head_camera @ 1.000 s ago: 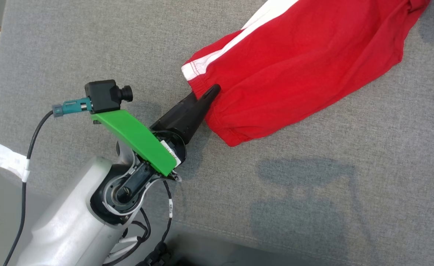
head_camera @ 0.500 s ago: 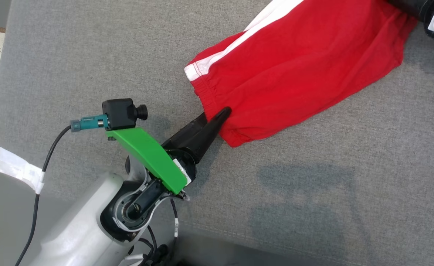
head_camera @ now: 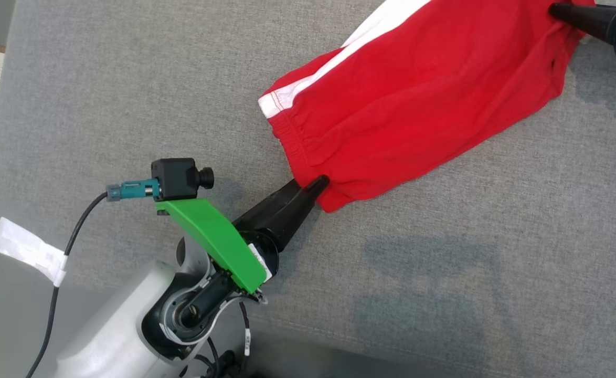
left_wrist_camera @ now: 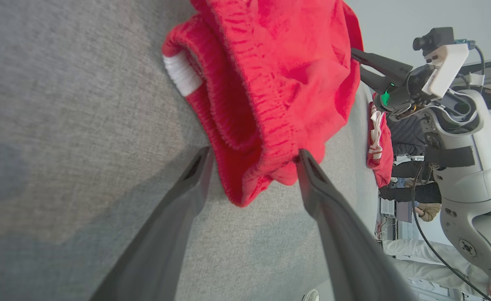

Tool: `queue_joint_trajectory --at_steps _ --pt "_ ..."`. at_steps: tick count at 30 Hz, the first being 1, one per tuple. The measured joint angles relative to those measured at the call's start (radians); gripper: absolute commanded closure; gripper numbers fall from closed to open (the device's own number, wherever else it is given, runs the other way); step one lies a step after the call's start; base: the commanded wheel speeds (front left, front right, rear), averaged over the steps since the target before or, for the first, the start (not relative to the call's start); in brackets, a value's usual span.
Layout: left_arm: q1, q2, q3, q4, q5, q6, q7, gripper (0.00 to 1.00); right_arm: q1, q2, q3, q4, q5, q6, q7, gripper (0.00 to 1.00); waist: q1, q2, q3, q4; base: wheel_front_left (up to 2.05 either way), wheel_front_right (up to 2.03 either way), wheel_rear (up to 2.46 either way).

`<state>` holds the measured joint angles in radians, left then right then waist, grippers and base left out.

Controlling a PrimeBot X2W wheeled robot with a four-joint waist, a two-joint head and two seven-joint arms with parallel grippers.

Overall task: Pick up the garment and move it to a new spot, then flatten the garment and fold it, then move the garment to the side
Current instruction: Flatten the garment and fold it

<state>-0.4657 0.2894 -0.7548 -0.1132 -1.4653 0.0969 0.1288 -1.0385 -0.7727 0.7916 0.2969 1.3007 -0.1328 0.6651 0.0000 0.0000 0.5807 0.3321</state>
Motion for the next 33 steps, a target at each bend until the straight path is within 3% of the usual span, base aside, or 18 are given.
queue_joint_trajectory --at_steps 9,10,11,13,14,15,17,23,33 --pt "-0.018 -0.039 -0.024 0.011 0.0 0.009 0.022 0.0 -0.008 0.002 -0.011 -0.03 -0.001 0.0 0.028 0.0 0.0 0.0 0.031 -0.016 0.0 0.0 0.0" --pt "-0.023 -0.042 -0.024 0.015 0.0 0.009 0.023 0.0 -0.009 0.003 -0.011 -0.034 -0.001 0.0 0.031 0.05 0.0 0.0 0.032 -0.017 0.0 0.0 0.0" --pt "-0.03 -0.044 -0.026 0.019 0.0 0.009 0.03 0.0 -0.01 0.005 -0.011 -0.036 -0.001 0.0 0.032 0.49 0.0 0.0 0.034 -0.018 0.0 0.0 0.0" --pt "-0.04 -0.049 -0.028 0.029 0.0 0.009 0.033 0.0 -0.013 0.009 -0.012 -0.04 -0.001 0.0 0.036 0.65 0.0 0.0 0.036 -0.019 0.0 0.0 0.0" --pt "-0.046 -0.049 -0.03 0.034 0.001 0.009 0.037 0.03 -0.016 0.011 -0.012 -0.042 -0.001 0.0 0.039 0.8 0.0 0.0 0.038 -0.019 0.0 0.0 0.0" --pt "-0.052 -0.049 -0.033 0.037 0.005 0.009 0.039 0.36 -0.017 0.013 -0.012 -0.045 -0.001 0.0 0.04 0.99 0.0 0.0 0.038 -0.02 0.0 0.0 0.0" --pt "-0.06 -0.053 -0.035 0.041 0.006 0.009 0.043 1.0 -0.017 0.017 -0.011 -0.051 -0.002 0.0 0.041 1.0 0.0 0.0 0.039 -0.02 0.0 0.0 0.0" --pt "-0.072 -0.036 -0.051 0.051 0.039 0.009 0.056 1.0 0.004 0.027 -0.005 -0.049 0.001 0.0 0.05 1.0 0.0 0.0 0.019 -0.021 0.0 0.0 0.0" --pt "-0.077 0.119 -0.028 0.059 0.055 0.009 0.115 1.0 0.065 0.049 -0.007 -0.097 0.013 0.0 0.038 1.0 0.0 0.0 -0.036 -0.044 0.0 0.0 0.0"
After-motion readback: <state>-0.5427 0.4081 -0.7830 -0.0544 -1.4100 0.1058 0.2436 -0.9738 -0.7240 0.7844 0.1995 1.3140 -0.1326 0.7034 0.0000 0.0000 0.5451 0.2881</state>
